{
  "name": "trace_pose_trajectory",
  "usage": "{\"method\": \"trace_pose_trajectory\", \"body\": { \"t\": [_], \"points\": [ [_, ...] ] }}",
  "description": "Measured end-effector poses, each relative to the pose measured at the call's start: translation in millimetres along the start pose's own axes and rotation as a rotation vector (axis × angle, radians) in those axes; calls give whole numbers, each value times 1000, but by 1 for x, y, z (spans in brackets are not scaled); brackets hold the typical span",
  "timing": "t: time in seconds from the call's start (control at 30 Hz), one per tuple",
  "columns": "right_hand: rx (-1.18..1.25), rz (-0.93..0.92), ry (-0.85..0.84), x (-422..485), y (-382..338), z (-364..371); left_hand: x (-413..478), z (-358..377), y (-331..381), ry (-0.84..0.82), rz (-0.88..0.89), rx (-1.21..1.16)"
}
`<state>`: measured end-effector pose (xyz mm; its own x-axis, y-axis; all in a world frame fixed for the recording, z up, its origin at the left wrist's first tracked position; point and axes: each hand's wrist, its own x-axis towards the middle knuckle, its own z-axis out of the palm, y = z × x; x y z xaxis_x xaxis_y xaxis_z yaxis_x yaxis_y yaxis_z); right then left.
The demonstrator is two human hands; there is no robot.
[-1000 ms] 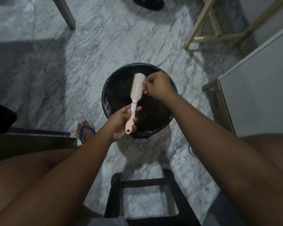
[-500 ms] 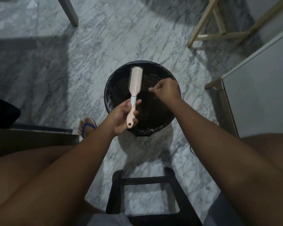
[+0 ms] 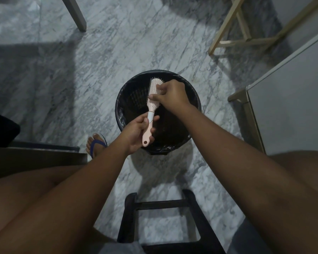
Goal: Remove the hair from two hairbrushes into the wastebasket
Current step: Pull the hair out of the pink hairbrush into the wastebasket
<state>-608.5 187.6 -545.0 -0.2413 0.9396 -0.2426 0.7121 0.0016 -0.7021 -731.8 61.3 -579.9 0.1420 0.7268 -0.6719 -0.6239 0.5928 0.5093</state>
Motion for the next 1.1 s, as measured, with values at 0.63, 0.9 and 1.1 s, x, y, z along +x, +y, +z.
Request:
{"method": "trace_pose_trajectory", "body": {
  "t": [0.63, 0.9, 1.1],
  "points": [
    [274, 248, 83, -13, 37, -14, -3, -7, 11, -67, -6, -133],
    [720, 313, -224, -20, 20, -5, -5, 2, 8, -86, -40, -110],
    [474, 119, -121, -9, 17, -11, -7, 3, 8, -65, -35, -95]
  ]
}}
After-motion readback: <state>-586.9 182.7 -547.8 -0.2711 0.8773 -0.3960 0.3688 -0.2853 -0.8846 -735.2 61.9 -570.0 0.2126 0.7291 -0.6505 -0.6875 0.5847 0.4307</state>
